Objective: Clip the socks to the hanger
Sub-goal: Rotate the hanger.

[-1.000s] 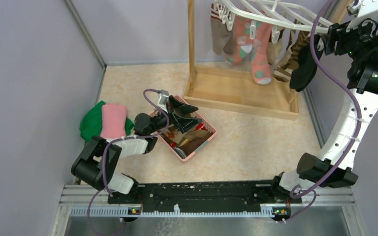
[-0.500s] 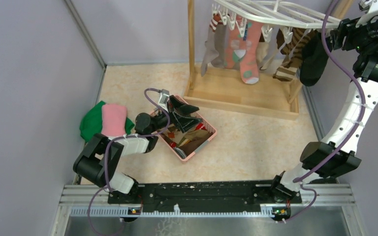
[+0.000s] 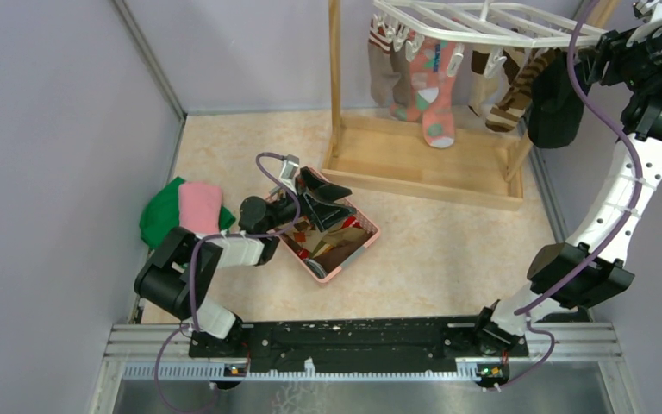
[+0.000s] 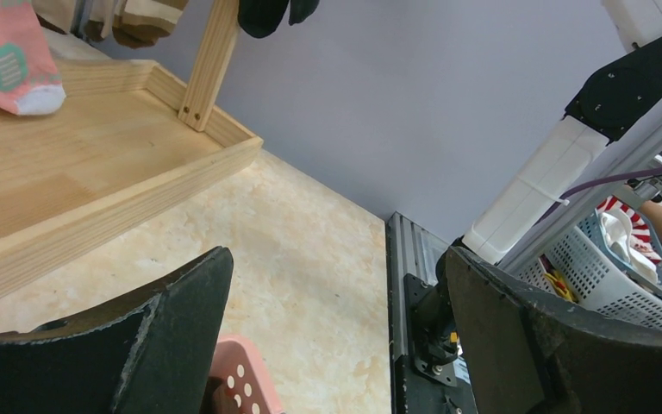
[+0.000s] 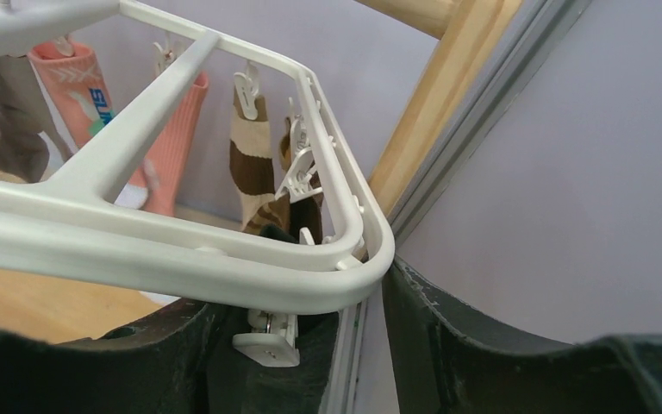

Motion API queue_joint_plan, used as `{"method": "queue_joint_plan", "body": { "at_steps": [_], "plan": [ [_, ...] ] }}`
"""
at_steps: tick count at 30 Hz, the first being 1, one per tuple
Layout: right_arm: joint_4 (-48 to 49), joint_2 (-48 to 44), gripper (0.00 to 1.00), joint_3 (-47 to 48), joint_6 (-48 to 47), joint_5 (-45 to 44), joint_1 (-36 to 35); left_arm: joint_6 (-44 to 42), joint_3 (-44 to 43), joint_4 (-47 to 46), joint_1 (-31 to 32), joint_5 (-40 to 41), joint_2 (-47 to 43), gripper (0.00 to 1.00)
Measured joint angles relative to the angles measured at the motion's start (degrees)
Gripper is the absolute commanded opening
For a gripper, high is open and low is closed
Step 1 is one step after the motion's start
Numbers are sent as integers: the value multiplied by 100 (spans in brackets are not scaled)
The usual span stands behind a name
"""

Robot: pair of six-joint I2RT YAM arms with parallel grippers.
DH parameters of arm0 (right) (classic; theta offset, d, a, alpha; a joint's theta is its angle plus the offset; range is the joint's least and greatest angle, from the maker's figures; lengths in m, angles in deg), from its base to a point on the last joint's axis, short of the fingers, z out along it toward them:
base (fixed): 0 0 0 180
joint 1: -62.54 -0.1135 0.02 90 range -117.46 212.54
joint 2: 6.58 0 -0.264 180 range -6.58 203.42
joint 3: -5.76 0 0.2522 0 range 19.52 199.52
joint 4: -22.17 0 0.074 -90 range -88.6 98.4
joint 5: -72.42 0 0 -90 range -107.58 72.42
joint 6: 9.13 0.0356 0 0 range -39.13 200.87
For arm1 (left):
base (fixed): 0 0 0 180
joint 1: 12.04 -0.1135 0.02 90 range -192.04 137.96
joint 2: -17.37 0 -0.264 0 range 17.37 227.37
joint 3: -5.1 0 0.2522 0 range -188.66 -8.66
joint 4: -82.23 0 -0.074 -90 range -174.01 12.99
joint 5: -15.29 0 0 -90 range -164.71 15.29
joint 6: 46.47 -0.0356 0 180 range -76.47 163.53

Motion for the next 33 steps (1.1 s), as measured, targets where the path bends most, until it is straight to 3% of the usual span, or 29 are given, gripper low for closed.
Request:
{"method": "queue_joint_plan", "body": {
  "at_steps": [13,24,33],
  "plan": [
    [133,417,36,203,116,413,85,-2,-105,-9,0,-22,0,99],
    [466,468,35,-175,815,1241,70,44,-179,-35,0,-72,212,99],
    [680,302,36,-658,1447,1274,-227,350,-240,-57,0,-188,490,99]
  ]
}}
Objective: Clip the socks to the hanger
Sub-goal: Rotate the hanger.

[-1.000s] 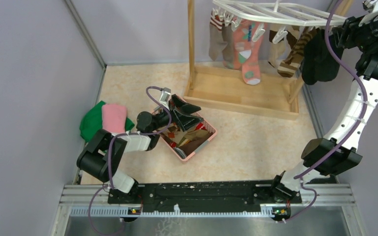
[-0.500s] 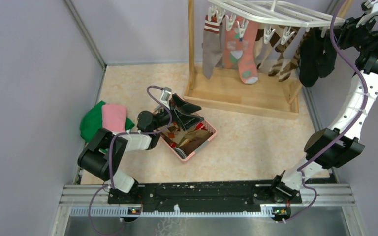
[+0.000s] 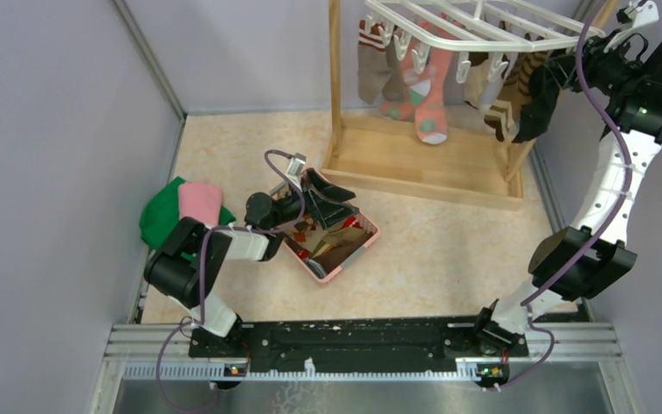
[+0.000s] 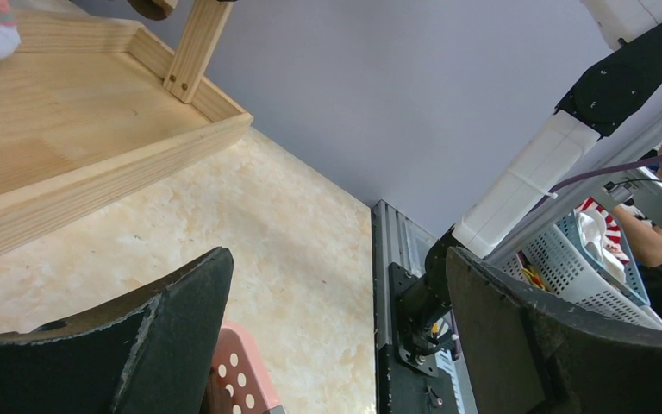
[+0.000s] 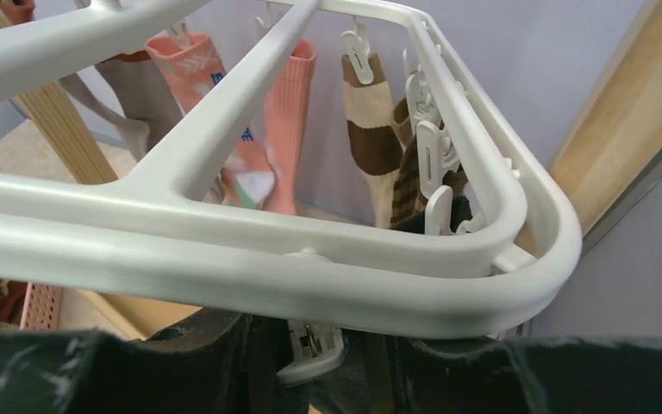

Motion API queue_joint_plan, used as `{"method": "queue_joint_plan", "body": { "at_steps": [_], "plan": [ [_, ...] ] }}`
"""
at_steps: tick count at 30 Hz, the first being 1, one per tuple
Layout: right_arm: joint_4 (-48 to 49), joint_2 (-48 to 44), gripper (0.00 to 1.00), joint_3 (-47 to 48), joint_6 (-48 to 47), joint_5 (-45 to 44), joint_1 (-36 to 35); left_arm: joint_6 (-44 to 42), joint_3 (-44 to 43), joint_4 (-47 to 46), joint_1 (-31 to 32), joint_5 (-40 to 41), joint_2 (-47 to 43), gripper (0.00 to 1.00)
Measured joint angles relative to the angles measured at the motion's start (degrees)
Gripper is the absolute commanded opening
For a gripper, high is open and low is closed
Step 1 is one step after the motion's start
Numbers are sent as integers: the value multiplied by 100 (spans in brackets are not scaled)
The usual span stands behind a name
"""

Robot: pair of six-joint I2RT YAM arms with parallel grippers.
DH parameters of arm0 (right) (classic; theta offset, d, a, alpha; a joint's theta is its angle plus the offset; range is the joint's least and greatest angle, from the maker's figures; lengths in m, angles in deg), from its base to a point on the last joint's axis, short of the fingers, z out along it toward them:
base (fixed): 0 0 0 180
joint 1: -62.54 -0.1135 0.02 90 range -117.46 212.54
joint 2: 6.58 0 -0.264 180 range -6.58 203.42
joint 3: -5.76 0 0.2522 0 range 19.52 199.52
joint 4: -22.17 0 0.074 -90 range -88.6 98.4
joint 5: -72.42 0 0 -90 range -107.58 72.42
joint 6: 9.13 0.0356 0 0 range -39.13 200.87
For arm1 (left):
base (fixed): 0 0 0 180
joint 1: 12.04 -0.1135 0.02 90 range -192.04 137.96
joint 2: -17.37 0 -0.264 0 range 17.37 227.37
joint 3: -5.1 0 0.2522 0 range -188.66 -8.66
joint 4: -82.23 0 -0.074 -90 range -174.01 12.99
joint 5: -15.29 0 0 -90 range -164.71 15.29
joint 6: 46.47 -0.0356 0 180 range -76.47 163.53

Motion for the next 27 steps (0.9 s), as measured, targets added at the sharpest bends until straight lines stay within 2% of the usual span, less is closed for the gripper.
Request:
{"method": "queue_joint_plan", "body": {
  "at_steps": [11,19,21,27],
  "plan": [
    [90,-2,39,-17,186,-1043,2,-13,0,-4,0,-7,-7,99],
    [46,133,41,319,260,-1023,190,-35,0,-4,0,-7,-7,99],
    [52,177,45,361,354,-844,192,-35,0,-4,0,-9,-7,99],
    [-22,199,65,323,393,-439,192,-81,0,-4,-13,-46,-20,99]
  ]
}}
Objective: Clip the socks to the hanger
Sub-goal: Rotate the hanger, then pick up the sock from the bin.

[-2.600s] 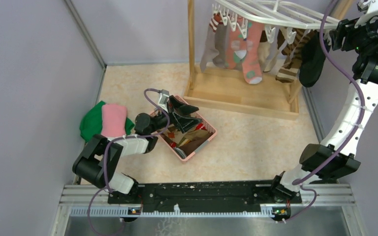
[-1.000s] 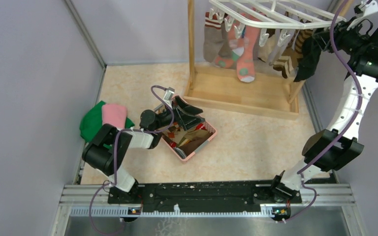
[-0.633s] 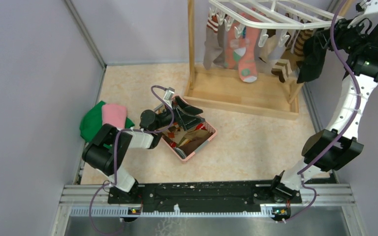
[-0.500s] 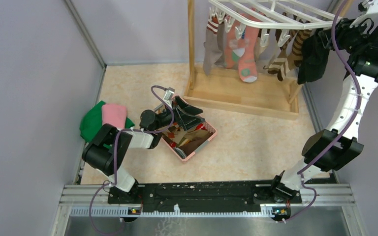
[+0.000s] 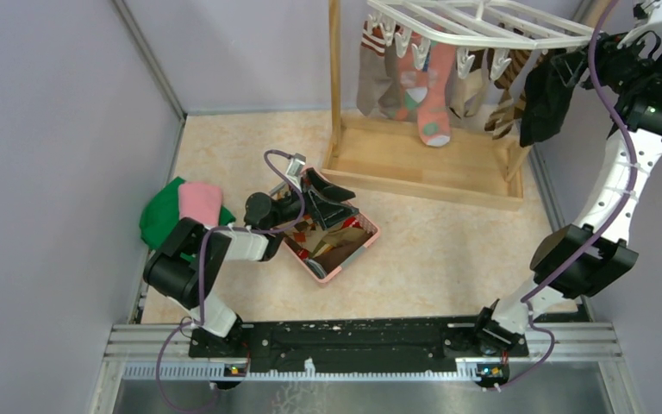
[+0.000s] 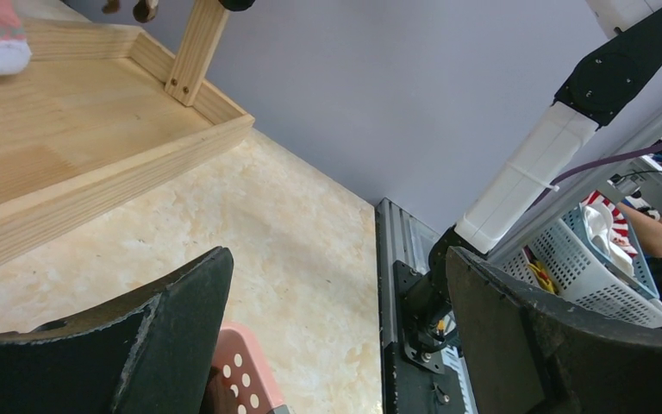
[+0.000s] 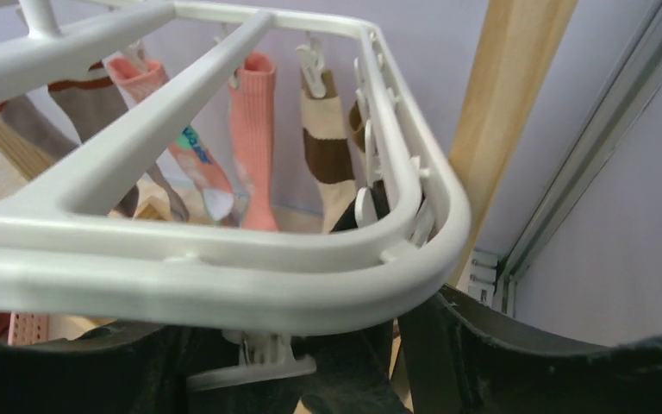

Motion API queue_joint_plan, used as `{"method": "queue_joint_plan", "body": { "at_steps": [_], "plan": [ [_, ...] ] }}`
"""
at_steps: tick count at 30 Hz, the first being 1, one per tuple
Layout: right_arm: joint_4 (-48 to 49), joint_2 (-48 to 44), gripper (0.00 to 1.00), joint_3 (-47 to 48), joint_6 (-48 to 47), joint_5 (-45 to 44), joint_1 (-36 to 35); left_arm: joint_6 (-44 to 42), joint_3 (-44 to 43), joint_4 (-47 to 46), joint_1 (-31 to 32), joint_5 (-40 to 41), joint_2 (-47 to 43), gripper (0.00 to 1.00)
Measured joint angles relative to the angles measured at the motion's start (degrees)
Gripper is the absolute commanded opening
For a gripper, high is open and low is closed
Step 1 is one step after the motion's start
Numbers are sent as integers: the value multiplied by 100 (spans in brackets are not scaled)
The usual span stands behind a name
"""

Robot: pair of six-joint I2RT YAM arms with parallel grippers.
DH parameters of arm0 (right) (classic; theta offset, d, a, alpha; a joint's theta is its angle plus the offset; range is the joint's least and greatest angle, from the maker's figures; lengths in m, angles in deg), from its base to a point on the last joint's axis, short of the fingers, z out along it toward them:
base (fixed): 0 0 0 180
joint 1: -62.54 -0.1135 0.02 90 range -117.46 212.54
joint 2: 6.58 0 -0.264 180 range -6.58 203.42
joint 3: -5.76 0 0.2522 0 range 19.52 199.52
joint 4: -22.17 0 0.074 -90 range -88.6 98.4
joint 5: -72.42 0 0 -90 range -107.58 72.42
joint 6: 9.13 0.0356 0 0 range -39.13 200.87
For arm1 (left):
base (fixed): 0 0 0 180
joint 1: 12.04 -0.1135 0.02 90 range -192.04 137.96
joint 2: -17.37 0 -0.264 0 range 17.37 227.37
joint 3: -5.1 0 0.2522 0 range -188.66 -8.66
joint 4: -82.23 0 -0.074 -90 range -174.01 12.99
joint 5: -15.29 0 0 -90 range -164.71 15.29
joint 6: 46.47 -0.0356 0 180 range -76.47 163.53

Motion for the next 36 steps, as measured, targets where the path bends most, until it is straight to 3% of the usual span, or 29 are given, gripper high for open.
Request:
{"method": "queue_joint_plan", "body": {
  "at_steps": [9,23,30,36],
  "plan": [
    [-140,-907,89,-1106,-352,313,358,-133,2,-24,-31,-7,-177,99],
    [-247,-2345,94,-2573,-802,1182,1060,-448,13,101,-52,-20,-555,99],
    [-1357,-2601,96,-2667,-1714,1803,1534,-988,13,682,-52,37,-975,99],
    [-3296,-3051,96,-2839,-3604,2291,1624,-1504,35,1349,-52,177,-1237,99]
  ]
}}
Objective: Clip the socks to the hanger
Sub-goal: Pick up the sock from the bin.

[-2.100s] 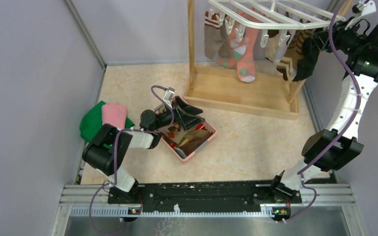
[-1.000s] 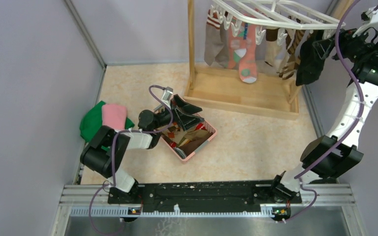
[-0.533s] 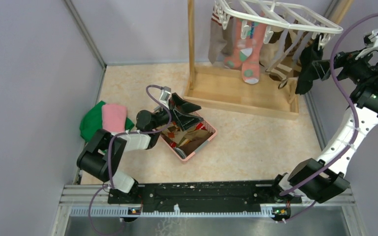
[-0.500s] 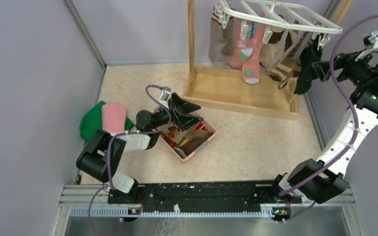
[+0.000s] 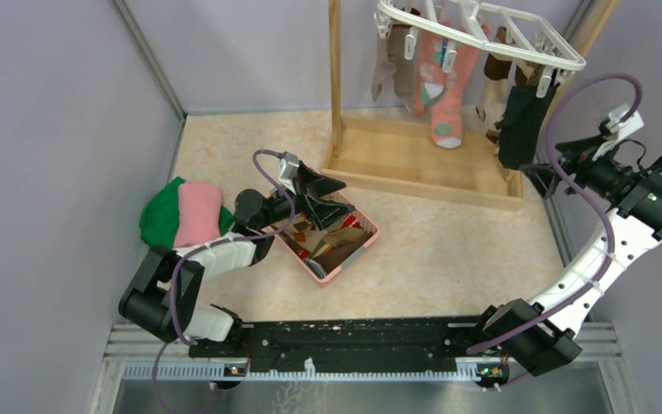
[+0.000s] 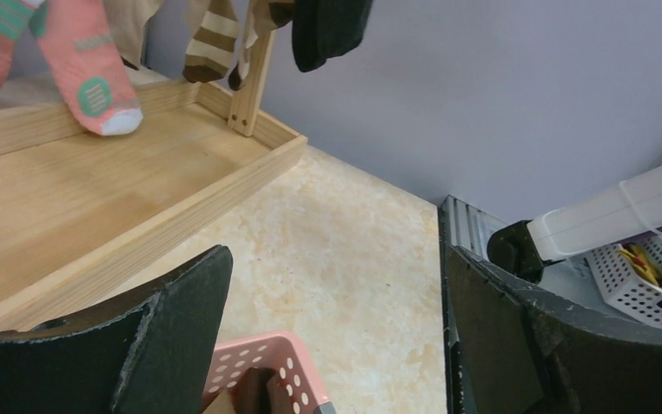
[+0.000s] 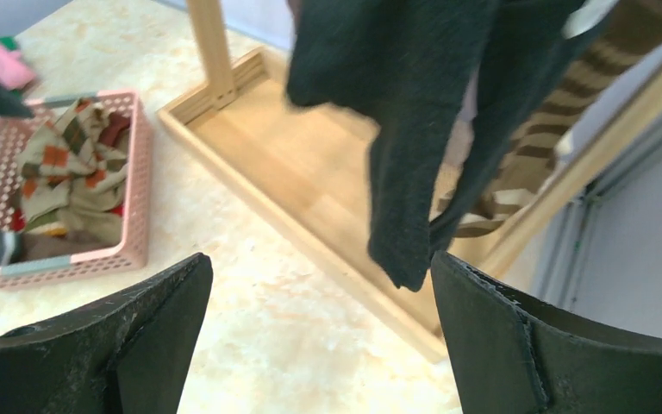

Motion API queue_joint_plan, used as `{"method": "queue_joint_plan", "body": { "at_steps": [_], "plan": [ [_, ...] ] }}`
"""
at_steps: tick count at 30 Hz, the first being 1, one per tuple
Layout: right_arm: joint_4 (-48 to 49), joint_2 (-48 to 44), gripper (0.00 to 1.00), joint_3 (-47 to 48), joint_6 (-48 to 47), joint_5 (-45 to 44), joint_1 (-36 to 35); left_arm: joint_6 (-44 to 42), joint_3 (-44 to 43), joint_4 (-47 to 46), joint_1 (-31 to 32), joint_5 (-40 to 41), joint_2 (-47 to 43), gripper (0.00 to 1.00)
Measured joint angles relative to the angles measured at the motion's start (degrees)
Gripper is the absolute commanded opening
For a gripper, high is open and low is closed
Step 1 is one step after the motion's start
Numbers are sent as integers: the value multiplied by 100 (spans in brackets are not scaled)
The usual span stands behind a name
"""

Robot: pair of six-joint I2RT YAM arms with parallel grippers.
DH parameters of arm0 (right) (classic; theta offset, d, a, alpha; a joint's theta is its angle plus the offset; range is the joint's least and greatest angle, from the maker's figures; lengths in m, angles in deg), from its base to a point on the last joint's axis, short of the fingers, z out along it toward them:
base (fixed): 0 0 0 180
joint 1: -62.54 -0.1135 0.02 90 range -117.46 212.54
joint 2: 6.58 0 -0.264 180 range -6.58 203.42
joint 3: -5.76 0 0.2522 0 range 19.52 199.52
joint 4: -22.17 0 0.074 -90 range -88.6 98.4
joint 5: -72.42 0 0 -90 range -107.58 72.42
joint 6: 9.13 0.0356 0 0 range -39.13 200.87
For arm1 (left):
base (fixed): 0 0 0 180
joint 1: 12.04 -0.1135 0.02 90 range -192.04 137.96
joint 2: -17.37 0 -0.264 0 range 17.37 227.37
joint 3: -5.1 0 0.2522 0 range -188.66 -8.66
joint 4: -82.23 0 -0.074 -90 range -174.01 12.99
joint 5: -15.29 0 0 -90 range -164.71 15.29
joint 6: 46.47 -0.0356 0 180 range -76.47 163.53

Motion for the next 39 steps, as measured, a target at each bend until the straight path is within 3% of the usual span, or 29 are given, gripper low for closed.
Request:
{"method": "queue_joint_plan", "body": {
  "at_steps": [4,9,20,25,28,34,37,39],
  "plan": [
    [-1161,-184,94,-389,-1338,269,-210,-251,11,356,-7,138,-120,99],
    [-1370,-278,94,-1329,-1812,103,-1707,-420,26,643,-46,350,-247,99],
    [-138,-247,99,-2267,-1408,-1661,-4572,-374,210,1698,-308,870,-741,98],
    [1012,-15,99,-2813,-925,-2938,-5869,-503,199,2656,-343,1091,-999,87],
    [1652,227,98,-3101,-511,-3353,-6172,-857,-57,3766,-341,1340,-1167,76],
    [2393,531,98,-3235,-13,-3580,-6179,-1786,-1088,5989,-184,2490,-1185,73],
    [2498,533,98,-3362,61,-3611,-6192,-2380,-1744,7071,356,3399,-1058,74],
    [2490,533,99,-3392,85,-3637,-6196,-2752,-2267,7681,846,4011,-778,67]
  ]
}}
